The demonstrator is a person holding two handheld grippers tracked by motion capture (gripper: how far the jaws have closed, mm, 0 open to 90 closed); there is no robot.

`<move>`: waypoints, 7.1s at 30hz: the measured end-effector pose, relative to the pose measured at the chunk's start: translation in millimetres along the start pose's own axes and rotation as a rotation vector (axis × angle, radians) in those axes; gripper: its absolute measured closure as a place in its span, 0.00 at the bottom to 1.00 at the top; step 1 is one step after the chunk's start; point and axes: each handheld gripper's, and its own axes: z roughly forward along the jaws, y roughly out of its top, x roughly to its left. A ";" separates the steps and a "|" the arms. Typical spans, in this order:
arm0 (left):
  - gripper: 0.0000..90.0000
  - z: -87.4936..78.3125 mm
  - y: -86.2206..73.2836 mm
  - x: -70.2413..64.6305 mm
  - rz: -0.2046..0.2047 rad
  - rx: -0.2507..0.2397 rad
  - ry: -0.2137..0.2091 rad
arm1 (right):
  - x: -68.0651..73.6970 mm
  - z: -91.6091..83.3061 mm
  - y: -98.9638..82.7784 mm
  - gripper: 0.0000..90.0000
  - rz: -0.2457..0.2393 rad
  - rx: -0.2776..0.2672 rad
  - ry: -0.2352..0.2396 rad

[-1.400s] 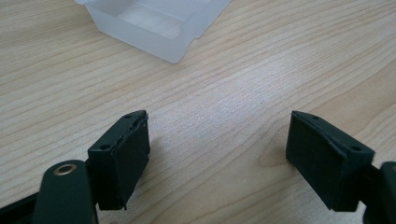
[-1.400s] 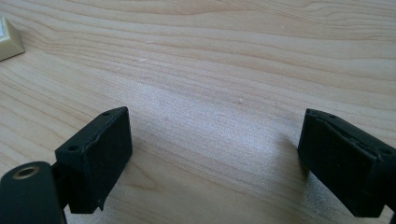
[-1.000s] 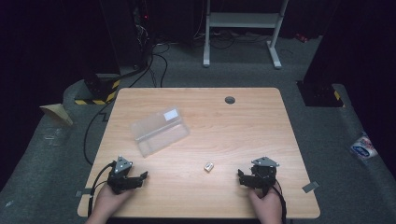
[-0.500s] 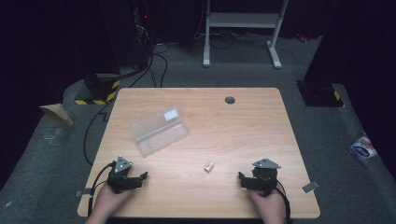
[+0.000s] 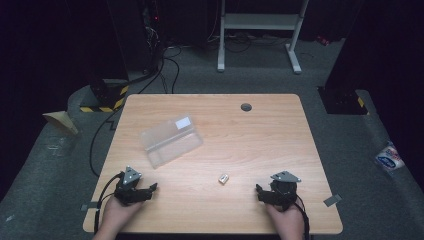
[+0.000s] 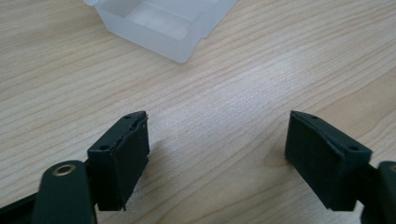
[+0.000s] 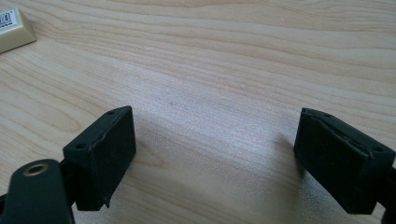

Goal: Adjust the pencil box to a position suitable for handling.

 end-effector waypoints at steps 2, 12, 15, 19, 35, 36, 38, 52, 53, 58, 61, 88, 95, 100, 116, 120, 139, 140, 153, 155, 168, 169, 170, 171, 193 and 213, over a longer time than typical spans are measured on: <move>0.28 -0.7 0.7 0.9 -0.006 -0.017 0.001 | 0.1 0.0 0.0 0.14 0.001 0.000 0.000; 0.30 0.6 24.5 4.5 0.020 -0.037 0.039 | 0.2 0.0 0.0 0.14 0.002 0.000 -0.001; 0.30 2.3 33.6 8.4 -0.008 -0.046 0.031 | 0.2 -0.2 0.1 0.14 0.000 0.002 -0.001; 0.34 8.2 39.6 11.9 -0.059 -0.083 0.021 | 0.4 -0.4 -0.4 0.15 -0.005 -0.002 0.002; 0.51 27.4 38.1 30.3 -0.151 -0.120 0.101 | 1.6 -1.4 -1.0 0.16 0.000 -0.002 -0.004; 0.52 28.0 38.2 30.5 -0.151 -0.117 0.103 | 1.6 -1.4 -1.0 0.16 0.000 -0.002 -0.004; 0.53 30.9 38.4 29.7 -0.156 -0.118 0.105 | 1.7 -1.4 -1.0 0.16 0.000 -0.002 -0.004; 0.64 36.1 37.5 29.1 -0.162 -0.084 0.111 | 2.0 -1.6 -1.3 0.16 -0.002 -0.004 0.001; 0.65 36.4 37.4 27.8 -0.173 -0.090 0.111 | 2.0 -1.6 -1.3 0.16 -0.002 -0.004 0.001; 0.68 35.6 37.0 27.0 -0.148 -0.082 0.108 | 2.2 -1.6 -1.4 0.17 0.000 -0.004 0.001; 0.70 35.3 36.6 25.9 -0.144 -0.079 0.105 | 2.2 -1.7 -1.4 0.17 -0.003 -0.005 0.002; 0.77 49.7 48.6 -18.1 -0.060 -0.097 0.010 | 3.0 -2.3 -1.8 0.18 -0.018 -0.007 0.017; 0.76 49.4 45.4 -18.0 -0.059 -0.113 -0.013 | 3.9 -3.1 -2.3 0.21 -0.040 -0.014 0.024; 0.69 47.9 43.3 -22.6 -0.029 -0.118 -0.011 | 11.3 -8.4 0.2 0.29 -0.005 -0.028 0.093; 0.67 47.9 43.1 -22.1 -0.028 -0.109 -0.015 | 93.0 25.2 41.1 0.49 -0.171 -0.091 0.231; 0.67 47.8 43.2 -22.0 -0.028 -0.108 -0.016 | 101.3 33.0 45.5 0.56 -0.194 -0.079 0.236; 0.75 50.0 44.9 -30.4 0.042 -0.088 -0.021 | 73.1 22.1 41.4 0.65 -0.162 -0.068 0.141; 0.74 50.4 45.1 -32.8 0.062 -0.087 -0.013 | 66.3 20.0 38.9 0.65 -0.146 -0.062 0.124; 0.75 51.6 47.0 -32.9 0.060 -0.076 -0.007 | 0.0 0.8 12.9 0.65 -0.049 -0.034 -0.013; 0.75 51.7 48.2 -33.2 0.050 -0.067 -0.019 | -1.3 1.1 10.4 0.65 -0.052 -0.026 -0.014; 0.74 56.1 53.6 -56.1 0.091 -0.054 -0.068 | -1.7 -0.9 3.9 0.51 -0.026 -0.059 -0.013; 0.74 56.2 54.1 -59.7 0.091 -0.052 -0.076 | -1.0 -1.2 3.4 0.51 -0.031 -0.058 -0.014; 0.74 56.1 54.6 -61.1 0.102 -0.050 -0.077 | 0.4 -1.6 2.9 0.51 -0.033 -0.057 -0.015; 0.74 56.1 55.0 -63.5 0.106 -0.048 -0.080 | 0.7 -1.7 2.6 0.50 -0.039 -0.059 -0.015; 0.54 30.9 60.3 -64.6 0.061 -0.139 -0.140 | 3.8 -1.8 0.9 0.47 -0.026 -0.052 -0.012; 0.38 -1.9 -1.4 10.2 -0.002 -0.010 -0.017 | 3.3 5.5 10.2 0.47 -0.027 -0.046 0.002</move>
